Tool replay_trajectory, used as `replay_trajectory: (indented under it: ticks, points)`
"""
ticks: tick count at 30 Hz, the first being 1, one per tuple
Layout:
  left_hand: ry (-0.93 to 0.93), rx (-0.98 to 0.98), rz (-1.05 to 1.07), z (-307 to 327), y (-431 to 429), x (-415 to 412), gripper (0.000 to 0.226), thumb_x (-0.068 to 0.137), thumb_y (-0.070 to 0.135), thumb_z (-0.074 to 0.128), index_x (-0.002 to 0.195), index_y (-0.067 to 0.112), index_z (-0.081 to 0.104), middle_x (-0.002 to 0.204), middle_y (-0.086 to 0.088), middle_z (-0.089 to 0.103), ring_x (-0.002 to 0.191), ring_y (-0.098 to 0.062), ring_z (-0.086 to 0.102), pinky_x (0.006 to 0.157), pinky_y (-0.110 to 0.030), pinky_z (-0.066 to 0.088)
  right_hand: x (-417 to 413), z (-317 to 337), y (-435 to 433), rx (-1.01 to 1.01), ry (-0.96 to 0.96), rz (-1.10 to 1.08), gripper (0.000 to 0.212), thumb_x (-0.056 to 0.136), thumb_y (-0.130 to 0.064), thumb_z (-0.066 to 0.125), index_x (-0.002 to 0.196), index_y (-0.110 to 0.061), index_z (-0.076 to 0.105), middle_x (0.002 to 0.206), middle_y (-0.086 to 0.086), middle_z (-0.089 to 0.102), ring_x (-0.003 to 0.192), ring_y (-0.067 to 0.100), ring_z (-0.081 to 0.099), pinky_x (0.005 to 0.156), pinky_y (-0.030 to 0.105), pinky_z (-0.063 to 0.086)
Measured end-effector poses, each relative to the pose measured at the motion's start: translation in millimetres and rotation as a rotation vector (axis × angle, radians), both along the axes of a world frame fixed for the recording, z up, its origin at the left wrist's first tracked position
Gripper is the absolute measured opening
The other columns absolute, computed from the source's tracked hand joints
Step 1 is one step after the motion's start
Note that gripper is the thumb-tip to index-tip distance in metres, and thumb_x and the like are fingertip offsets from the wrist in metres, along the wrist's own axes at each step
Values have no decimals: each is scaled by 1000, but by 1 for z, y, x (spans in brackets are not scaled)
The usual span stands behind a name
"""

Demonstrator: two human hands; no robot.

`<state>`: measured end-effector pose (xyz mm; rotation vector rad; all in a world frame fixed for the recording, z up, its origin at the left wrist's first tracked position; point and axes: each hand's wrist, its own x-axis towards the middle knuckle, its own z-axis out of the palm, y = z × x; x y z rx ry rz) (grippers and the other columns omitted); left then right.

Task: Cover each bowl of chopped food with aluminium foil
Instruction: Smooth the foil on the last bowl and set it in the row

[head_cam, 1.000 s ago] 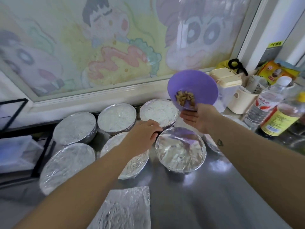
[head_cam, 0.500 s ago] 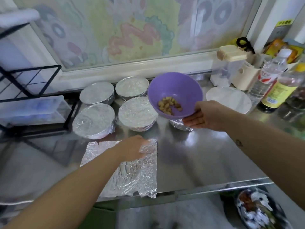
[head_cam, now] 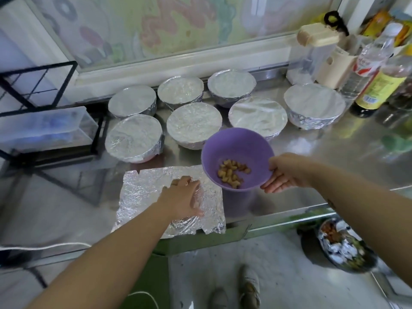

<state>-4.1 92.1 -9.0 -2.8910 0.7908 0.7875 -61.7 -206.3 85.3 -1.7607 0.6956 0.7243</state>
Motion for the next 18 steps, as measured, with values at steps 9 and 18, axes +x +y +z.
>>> replay_trajectory:
  ticks: [9,18]
  points:
    - [-92,-106,66,-4,3,-16,78,79,60,70,143,26,40,142,-1,38,129,-26,40,98,-47,48,-17,-27,2,-12,38,-76,40,100,-11,32,86,8,65,69,15,74,76,29,71,84,39,55]
    - [-89,-135,115,-4,6,-9,71,78,60,70,138,31,45,137,1,43,125,-24,46,99,-44,47,-10,-37,-7,-308,-60,-100,40,100,-37,51,117,-1,58,94,14,66,75,30,64,80,41,55]
